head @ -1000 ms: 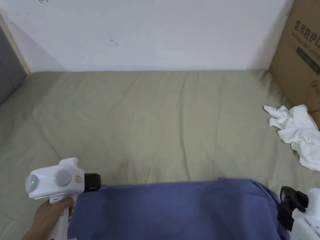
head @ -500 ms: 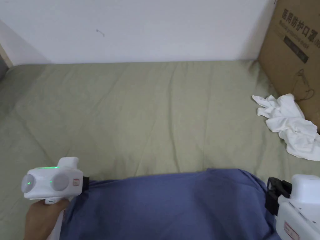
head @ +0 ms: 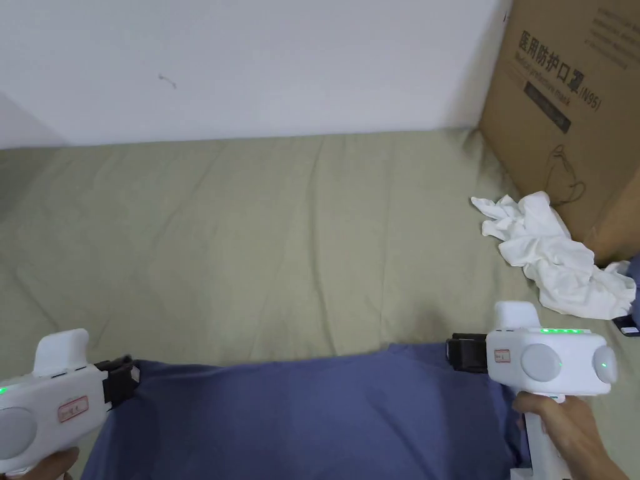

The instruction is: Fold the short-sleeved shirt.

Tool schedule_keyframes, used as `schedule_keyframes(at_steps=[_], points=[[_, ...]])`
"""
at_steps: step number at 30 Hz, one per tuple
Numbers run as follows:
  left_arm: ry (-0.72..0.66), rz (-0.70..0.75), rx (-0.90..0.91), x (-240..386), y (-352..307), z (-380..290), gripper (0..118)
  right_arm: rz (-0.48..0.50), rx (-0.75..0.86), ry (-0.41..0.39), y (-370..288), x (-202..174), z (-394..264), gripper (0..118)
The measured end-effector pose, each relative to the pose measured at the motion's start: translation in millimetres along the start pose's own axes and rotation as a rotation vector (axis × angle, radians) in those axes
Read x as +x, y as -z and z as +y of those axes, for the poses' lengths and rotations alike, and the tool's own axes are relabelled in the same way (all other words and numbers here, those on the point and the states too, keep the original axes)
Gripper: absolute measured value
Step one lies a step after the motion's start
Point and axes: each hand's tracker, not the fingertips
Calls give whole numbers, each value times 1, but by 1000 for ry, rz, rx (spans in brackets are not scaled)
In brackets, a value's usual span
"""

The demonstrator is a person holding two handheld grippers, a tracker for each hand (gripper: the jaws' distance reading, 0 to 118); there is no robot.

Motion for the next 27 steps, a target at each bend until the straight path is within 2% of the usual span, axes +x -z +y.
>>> schedule_keyframes(at_steps=[2, 4, 5, 6, 8, 10, 11, 15, 21, 27], points=[[6, -3, -3, 0, 2, 1, 8, -16, -72, 2, 18, 4, 3, 118], [9, -7, -8, -1, 2, 1, 8, -21, -102, 6, 29, 7, 4, 110], [8, -8, -12, -1, 2, 0, 8, -16, -101, 13, 31, 9, 3, 98], [5, -6, -14, -2, 4, 0, 8, -16, -102, 21, 33, 10, 2, 78], [-1, -7, -19, -3, 4, -2, 8, -23, -117, 12, 37, 8, -1, 70], [-10, -4, -23, -13, 11, -8, 8, -25, -89, -47, 27, 4, -2, 27], [-17, -3, -24, -15, 11, -9, 8, -38, -74, -58, 22, 0, -3, 10], [-42, 3, -18, -14, 5, -11, 8, -9, 3, -79, -7, -6, -6, 5], [-55, 14, 2, -20, -16, -17, 8, 85, 159, -49, -79, -6, -15, 5], [-69, 28, 24, -22, -54, -32, 8, 200, 269, -2, -167, -4, -53, 4]])
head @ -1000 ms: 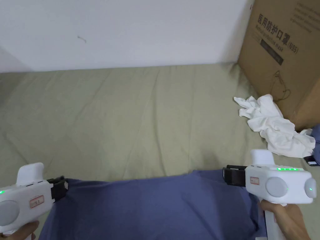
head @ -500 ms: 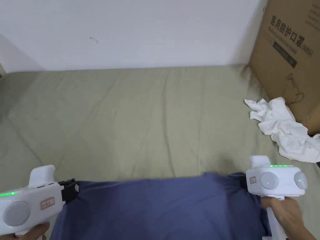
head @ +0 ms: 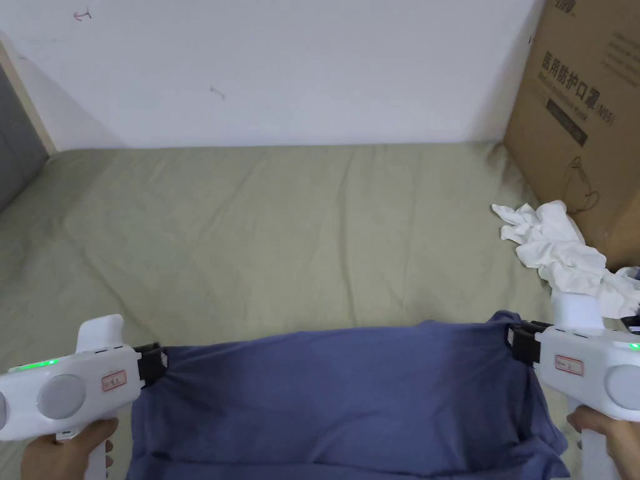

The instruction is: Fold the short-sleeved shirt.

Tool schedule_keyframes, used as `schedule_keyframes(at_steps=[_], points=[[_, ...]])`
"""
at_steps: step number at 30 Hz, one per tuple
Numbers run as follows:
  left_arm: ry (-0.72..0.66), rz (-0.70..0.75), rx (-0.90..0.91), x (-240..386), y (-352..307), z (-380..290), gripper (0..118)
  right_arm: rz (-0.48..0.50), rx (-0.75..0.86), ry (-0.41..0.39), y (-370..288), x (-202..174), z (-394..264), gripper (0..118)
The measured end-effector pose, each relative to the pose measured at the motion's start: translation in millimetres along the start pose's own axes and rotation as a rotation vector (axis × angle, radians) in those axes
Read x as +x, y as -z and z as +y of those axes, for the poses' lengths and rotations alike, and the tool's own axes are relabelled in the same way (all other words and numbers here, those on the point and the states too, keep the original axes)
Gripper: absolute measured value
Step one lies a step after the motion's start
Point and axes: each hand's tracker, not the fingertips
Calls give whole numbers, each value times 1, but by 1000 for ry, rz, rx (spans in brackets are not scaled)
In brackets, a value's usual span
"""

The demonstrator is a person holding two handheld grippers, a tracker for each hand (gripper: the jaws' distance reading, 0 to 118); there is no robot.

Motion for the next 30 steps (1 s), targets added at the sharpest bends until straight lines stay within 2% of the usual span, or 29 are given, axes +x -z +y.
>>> schedule_keyframes(at_steps=[7, 13, 18, 23, 30], points=[[-8, 12, 4, -9, -49, -34, 8, 65, 33, 51, -82, -3, -47, 4], [-18, 35, -46, -19, -70, -83, 8, 69, -15, 56, -114, -6, -101, 4], [-35, 59, -114, -28, -69, -131, 8, 38, -99, 89, -113, -4, -145, 5], [-27, 81, -160, -40, -57, -172, 8, -25, -192, 160, -97, 3, -185, 5], [2, 124, -165, -36, -52, -192, 8, -66, -242, 197, -84, 7, -205, 5]])
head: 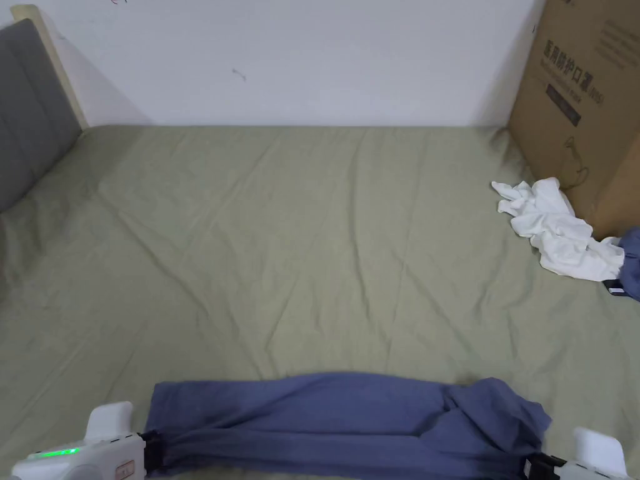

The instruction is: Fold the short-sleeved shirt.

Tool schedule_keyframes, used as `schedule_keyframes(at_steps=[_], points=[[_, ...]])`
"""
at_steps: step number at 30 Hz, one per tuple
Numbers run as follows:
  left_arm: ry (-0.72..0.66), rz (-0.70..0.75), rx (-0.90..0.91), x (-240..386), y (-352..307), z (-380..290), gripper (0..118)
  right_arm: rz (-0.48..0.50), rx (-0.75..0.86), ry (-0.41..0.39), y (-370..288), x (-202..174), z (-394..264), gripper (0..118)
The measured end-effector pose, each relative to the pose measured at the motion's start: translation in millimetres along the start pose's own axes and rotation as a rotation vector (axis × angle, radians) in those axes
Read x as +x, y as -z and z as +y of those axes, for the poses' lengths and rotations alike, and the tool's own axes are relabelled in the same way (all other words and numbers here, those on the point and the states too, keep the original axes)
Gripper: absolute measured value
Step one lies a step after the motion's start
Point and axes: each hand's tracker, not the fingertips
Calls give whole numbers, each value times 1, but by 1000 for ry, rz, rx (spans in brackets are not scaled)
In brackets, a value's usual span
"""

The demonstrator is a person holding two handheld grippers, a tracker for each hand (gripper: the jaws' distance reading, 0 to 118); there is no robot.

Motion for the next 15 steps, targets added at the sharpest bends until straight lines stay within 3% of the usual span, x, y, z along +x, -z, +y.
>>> schedule_keyframes(at_steps=[2, 3, 4, 5, 6, 7, 8, 11, 15], points=[[3, 4, 2, 2, -2, 2, 12, -4, 11, 2, -6, 0, 3, 8], [3, 3, -3, 2, -4, 5, 30, -5, 21, 1, -11, -2, 6, 23], [-2, -1, -4, 2, -9, 8, 59, -4, 43, 0, -18, -4, 8, 41], [-10, -9, 4, 5, -16, 9, 85, -17, 62, -13, -25, -8, 12, 67], [-18, -20, 30, 6, -23, 11, 96, -6, 80, -23, -33, -8, 16, 97], [-28, -24, 86, 7, -32, 14, 96, -5, 114, -35, -41, -12, 21, 111], [-37, -34, 134, 8, -41, 19, 99, -2, 158, -41, -50, -17, 26, 117], [-54, -69, 215, 15, -71, 38, 118, 22, 300, -64, -80, -32, 46, 118], [-11, -99, 417, 33, -118, 65, 118, 46, 454, -124, -113, -62, 73, 118]])
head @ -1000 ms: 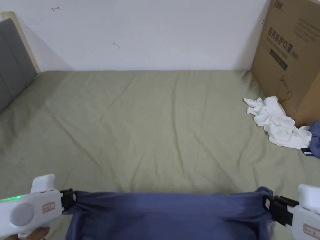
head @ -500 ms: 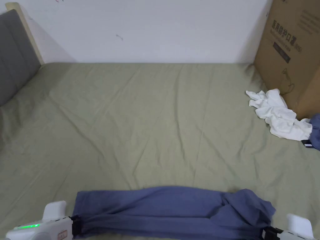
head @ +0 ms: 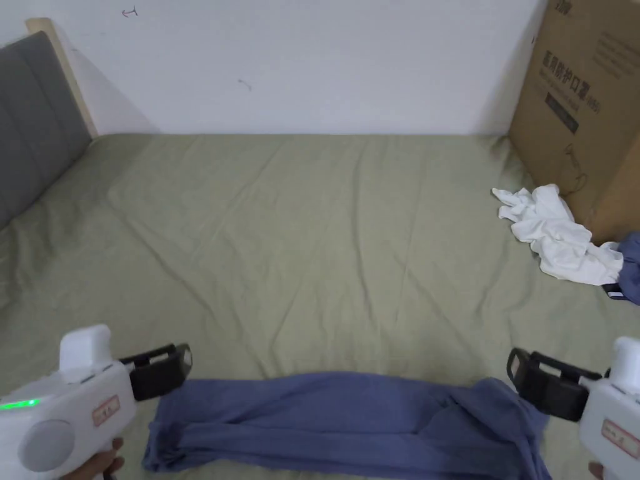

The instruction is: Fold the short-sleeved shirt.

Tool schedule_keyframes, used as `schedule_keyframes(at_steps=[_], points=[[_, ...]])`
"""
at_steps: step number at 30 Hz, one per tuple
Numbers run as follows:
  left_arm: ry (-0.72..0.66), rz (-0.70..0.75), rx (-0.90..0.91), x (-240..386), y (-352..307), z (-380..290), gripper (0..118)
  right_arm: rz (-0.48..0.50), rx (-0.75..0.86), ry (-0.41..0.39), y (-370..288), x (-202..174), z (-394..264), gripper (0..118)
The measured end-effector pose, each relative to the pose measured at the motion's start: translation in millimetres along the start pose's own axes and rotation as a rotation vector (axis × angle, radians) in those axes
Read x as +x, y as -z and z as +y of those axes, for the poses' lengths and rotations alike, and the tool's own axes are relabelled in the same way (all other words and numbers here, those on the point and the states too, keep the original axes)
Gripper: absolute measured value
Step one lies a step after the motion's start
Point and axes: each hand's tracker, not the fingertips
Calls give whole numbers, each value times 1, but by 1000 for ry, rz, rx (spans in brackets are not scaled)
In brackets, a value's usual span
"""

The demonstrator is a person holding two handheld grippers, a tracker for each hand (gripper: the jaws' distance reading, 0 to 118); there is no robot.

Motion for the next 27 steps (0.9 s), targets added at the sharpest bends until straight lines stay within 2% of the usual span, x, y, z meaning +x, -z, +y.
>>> schedule_keyframes(at_steps=[5, 7, 12, 14, 15, 16, 17, 18, 19, 22, 27], points=[[53, -16, 176, 33, -26, 46, 118, 41, 152, -56, -10, -37, 38, 118], [75, -27, 252, 46, -34, 57, 118, 29, 194, -88, -13, -54, 47, 118], [180, 64, 419, 77, -43, 63, 118, -38, 280, -174, -18, -86, 52, 118], [193, 82, 435, 85, -41, 59, 118, -75, 312, -203, -20, -93, 50, 110], [194, 83, 437, 87, -41, 57, 115, -91, 324, -219, -18, -94, 49, 91], [195, 83, 443, 88, -42, 53, 105, -106, 337, -223, -19, -97, 48, 69], [192, 75, 451, 89, -42, 49, 82, -105, 337, -222, -19, -99, 47, 42], [187, 63, 452, 88, -41, 47, 32, -102, 335, -220, -18, -98, 47, 11], [172, 44, 436, 88, -39, 46, 3, -99, 339, -216, -17, -97, 46, 6], [125, -36, 383, 84, -34, 44, 3, -80, 341, -218, -13, -96, 46, 2], [135, -15, 377, 84, -31, 42, 3, -82, 327, -228, -8, -93, 43, 2]])
